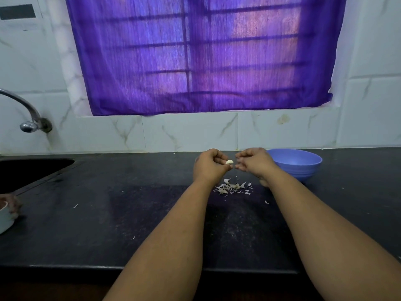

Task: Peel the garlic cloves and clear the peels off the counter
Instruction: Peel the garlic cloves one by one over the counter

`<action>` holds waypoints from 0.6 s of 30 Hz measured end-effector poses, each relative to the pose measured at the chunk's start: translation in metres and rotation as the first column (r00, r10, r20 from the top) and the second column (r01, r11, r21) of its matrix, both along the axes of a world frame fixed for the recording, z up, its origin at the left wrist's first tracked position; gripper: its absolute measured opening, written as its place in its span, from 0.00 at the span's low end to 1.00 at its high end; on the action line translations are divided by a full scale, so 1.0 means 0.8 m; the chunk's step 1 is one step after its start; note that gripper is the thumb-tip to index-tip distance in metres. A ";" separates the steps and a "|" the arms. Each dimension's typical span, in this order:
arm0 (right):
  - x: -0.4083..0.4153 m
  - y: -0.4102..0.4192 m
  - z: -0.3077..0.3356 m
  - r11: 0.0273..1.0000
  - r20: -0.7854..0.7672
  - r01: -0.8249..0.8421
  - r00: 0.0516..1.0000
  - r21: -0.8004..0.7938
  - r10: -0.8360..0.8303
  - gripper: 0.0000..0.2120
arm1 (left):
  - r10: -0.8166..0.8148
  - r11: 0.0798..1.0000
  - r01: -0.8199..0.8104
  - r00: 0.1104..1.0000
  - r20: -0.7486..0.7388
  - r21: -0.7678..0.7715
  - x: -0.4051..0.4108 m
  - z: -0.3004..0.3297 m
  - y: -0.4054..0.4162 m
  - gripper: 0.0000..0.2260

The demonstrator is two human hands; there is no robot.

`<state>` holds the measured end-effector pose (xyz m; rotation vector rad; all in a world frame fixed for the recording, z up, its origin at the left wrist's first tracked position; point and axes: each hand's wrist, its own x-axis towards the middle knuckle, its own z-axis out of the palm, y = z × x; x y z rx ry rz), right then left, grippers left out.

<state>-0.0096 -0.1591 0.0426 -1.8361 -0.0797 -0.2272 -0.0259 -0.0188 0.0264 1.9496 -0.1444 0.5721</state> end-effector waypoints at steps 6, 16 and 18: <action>-0.006 -0.010 0.006 0.986 0.149 0.166 0.976 -0.021 -0.161 0.12 | 0.010 1.000 -0.010 1.000 0.010 -0.007 0.001 0.000 0.000 0.09; -0.004 -0.006 0.001 0.989 0.174 -0.092 0.978 -0.118 0.112 0.06 | -0.020 0.999 0.020 1.000 0.001 -0.040 0.004 -0.003 0.000 0.06; 0.000 -0.007 0.000 0.994 0.141 -0.090 0.985 -0.057 0.097 0.06 | -0.073 0.989 0.071 0.997 -0.009 -0.130 0.005 -0.002 -0.001 0.06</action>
